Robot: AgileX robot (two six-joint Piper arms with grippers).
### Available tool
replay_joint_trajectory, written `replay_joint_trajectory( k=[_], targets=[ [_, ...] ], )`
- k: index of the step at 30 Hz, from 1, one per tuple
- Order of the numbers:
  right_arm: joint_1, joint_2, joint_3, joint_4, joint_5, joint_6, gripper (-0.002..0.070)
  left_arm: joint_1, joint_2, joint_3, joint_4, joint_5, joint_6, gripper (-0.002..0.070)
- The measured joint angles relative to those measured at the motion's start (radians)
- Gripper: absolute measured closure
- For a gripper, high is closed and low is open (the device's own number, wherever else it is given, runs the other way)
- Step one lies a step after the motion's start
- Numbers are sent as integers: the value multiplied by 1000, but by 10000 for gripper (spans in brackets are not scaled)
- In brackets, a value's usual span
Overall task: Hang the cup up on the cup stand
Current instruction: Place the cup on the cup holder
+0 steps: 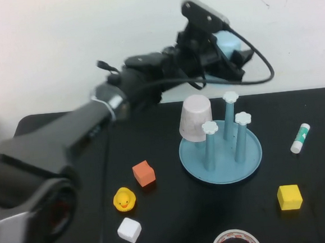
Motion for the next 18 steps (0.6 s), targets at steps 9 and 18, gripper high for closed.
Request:
replay_joint_trajectory(
  k=[9, 18],
  targets=[
    [0, 0, 41, 0, 0, -15, 678, -18, 256, -259, 0, 63, 3, 101],
    [0, 0, 41, 0, 0, -21, 678, -20, 318, -287, 0, 65, -65, 101]
  ],
)
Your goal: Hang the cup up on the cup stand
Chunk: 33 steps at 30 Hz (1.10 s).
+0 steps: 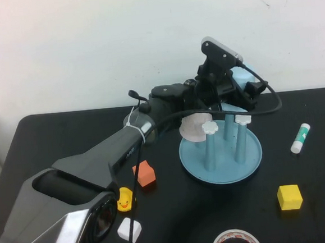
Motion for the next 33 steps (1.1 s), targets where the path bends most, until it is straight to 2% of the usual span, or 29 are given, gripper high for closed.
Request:
replay_joint_trajectory(
  k=[6, 10, 12, 16, 18, 21, 24, 26, 29, 31, 33],
  targets=[
    [0, 0, 0, 0, 0, 0, 678, 0, 0, 0, 0, -8, -110, 95],
    [0, 0, 0, 0, 0, 0, 678, 0, 0, 0, 0, -21, -191, 13],
    [0, 0, 0, 0, 0, 0, 678, 0, -4, 0, 0, -23, -210, -6],
    [0, 0, 0, 0, 0, 0, 678, 0, -31, 0, 0, -34, -216, -10],
    [0, 0, 0, 0, 0, 0, 678, 0, -52, 0, 0, -38, -227, 14],
    [0, 0, 6, 0, 41, -13, 678, 0, -104, 0, 28, -40, -265, 118],
    [0, 0, 24, 0, 147, -26, 678, 10, -172, 0, 182, -31, -339, 282],
    [0, 0, 34, 0, 255, -28, 678, 20, -231, 0, 350, -9, -438, 405],
    [0, 0, 39, 0, 433, -28, 678, 38, -328, 0, 630, 69, -603, 539],
    [0, 0, 39, 0, 555, -17, 678, 48, -403, 0, 838, 170, -704, 611],
    [0, 0, 39, 0, 696, 5, 678, 55, -473, 0, 1010, 276, -789, 645]
  ],
)
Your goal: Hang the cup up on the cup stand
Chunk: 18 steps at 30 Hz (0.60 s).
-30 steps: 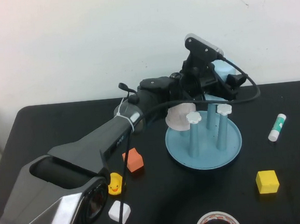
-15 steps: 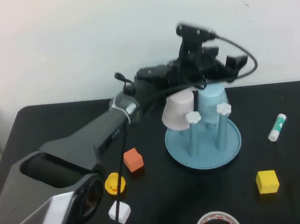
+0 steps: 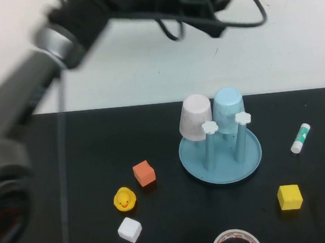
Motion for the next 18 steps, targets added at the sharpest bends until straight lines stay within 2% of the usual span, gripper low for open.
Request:
replay_joint_trajectory(
  k=[4, 8, 12, 18],
  targets=[
    [0, 4, 0, 0, 244, 37, 678, 14, -144, 0, 311, 192, -228, 669],
    [0, 49, 0, -3, 335, 69, 678, 28, -291, -1, 574, 331, -393, 673],
    [0, 142, 0, -3, 334, 70, 678, 33, -437, -1, 722, 408, -474, 675],
    [0, 364, -48, -3, 312, 70, 678, 33, -736, 102, 859, 408, -573, 675]
  ],
)
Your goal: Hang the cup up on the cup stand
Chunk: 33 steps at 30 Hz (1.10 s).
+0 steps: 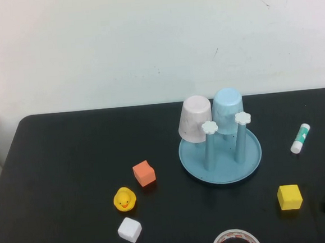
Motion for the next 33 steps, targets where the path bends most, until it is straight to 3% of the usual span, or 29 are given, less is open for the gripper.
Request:
replay_joint_trajectory(
  k=[9, 16, 20, 28, 33],
  targets=[
    [0, 301, -173, -3, 92, -97, 678, 0, -533, 495, 233, -192, -244, 675],
    [0, 340, -221, -24, 454, -72, 678, 0, -906, 944, 349, -386, -339, 675],
    [0, 340, -256, -282, 700, 239, 678, 0, -998, 1094, 393, -395, -380, 675],
    [0, 338, -395, -1343, 1101, 1263, 678, 0, -1020, 1220, 370, -358, -464, 675],
    [0, 263, -408, -1800, 1179, 1696, 678, 0, -1022, 1334, 364, -364, -497, 675]
  ],
)
